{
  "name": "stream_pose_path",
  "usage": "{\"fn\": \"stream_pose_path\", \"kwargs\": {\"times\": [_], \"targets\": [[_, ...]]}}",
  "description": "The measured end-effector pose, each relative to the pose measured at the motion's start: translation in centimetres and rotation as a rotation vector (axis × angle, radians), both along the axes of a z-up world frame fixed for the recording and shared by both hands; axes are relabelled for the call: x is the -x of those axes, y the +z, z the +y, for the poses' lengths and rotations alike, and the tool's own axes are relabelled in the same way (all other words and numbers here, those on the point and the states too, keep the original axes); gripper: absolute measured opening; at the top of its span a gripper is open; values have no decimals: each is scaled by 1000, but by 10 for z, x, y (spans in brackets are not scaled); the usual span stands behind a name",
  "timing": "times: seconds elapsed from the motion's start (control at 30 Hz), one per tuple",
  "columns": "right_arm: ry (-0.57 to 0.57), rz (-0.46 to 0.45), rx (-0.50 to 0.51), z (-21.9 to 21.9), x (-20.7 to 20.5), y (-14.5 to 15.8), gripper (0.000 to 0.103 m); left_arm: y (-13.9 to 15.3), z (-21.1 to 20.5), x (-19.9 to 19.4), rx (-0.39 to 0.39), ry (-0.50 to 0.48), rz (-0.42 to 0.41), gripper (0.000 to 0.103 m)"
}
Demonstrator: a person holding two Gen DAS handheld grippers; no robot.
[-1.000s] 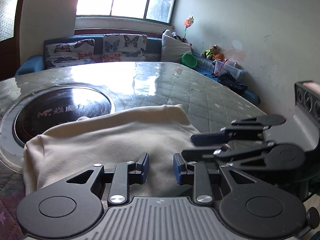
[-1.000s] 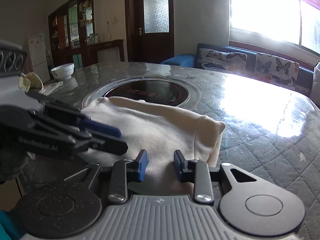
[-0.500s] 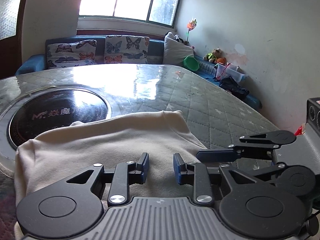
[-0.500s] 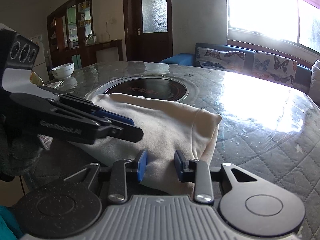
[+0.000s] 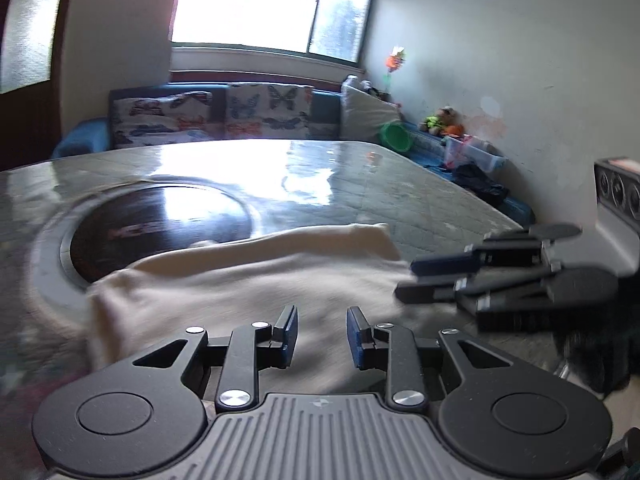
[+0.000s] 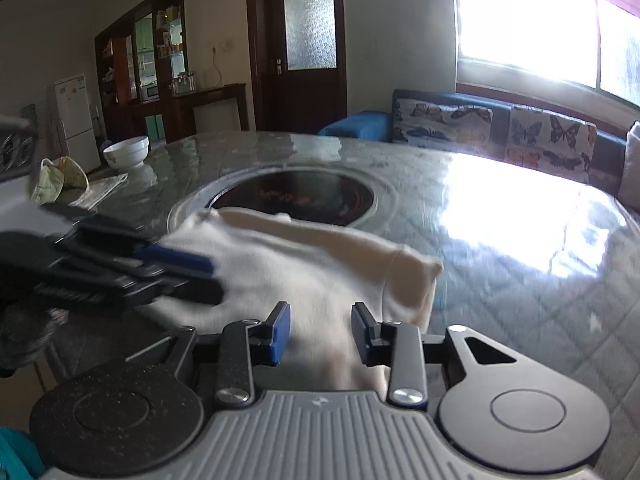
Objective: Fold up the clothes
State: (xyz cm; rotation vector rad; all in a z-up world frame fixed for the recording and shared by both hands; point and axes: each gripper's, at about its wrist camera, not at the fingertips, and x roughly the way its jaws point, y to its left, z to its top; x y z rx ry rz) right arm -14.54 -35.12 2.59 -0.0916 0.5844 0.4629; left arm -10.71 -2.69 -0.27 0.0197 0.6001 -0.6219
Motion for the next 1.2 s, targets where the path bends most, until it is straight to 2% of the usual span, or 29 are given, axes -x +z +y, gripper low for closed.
{"fn": "stream_pose_path", "kwargs": {"times": [0.13, 0.4, 0.53, 0.73, 0.97, 1.1, 1.2], "targets": [[21, -16, 5, 14, -16, 2, 34, 3, 25, 9, -5, 54, 4, 30], [25, 31, 22, 32, -34, -19, 36, -10, 59, 13, 11, 147, 72, 29], [18, 37, 27, 31, -34, -19, 39, -14, 68, 14, 25, 150, 93, 29], [26, 14, 18, 34, -36, -6, 39, 3, 65, 3, 74, 153, 32, 30], [25, 27, 30, 40, -47, -13, 40, -8, 62, -31, 58, 223, 63, 30], [23, 47, 29, 40, -49, -19, 41, -19, 72, -35, 45, 246, 86, 30], [25, 38, 37, 40, -48, -14, 42, -13, 78, -34, 56, 254, 82, 31]]}}
